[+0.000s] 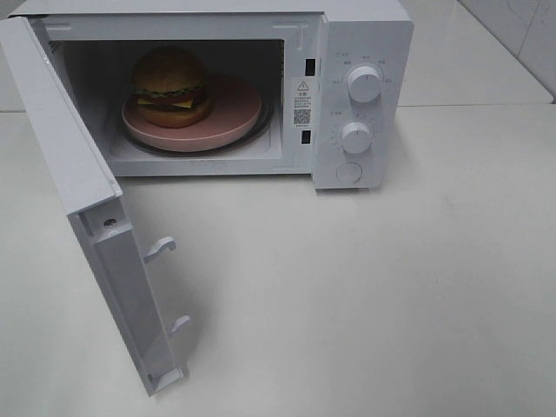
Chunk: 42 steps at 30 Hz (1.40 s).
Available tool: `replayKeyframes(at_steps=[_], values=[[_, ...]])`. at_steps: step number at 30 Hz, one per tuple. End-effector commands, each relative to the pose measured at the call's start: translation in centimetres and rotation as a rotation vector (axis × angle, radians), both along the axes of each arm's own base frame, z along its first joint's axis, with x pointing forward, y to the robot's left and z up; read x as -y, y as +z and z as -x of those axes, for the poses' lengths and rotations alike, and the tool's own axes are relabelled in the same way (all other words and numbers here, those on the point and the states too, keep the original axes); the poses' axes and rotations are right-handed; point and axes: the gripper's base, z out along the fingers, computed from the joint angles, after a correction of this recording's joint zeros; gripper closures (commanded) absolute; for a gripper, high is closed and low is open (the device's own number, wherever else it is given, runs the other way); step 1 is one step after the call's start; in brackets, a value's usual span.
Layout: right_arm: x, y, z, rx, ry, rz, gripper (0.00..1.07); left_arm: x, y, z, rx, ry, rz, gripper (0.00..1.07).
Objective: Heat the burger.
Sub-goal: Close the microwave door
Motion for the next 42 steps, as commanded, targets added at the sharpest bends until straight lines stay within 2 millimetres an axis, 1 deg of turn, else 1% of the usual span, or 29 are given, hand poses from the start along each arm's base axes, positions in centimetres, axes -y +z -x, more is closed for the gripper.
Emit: replayKeyframes(at_steps=[1, 37, 39, 41, 42], values=[[0.09, -0.09, 0.34, 0.026, -0.012, -0.001, 0.31, 0.0, -0.02, 0.01, 0.005, -0.001, 0.002, 0.07], [0.06, -0.1, 0.34, 0.026, -0.01, -0.004, 0.31, 0.0, -0.02, 0.01, 0.005, -0.001, 0.003, 0.07], [0.06, -0.1, 0.34, 0.026, -0.01, -0.004, 0.31, 0.02, 0.13, 0.02, 0.014, 0.005, 0.018, 0.07], [0.06, -0.1, 0.34, 0.026, -0.01, -0.004, 0.31, -0.03, 0.9, 0.07, 0.063, 0.032, 0.065, 0.1], [0.06, -0.1, 0.34, 0.026, -0.01, -0.004, 0.31, -0.03, 0.9, 0.07, 0.063, 0.032, 0.065, 0.1]])
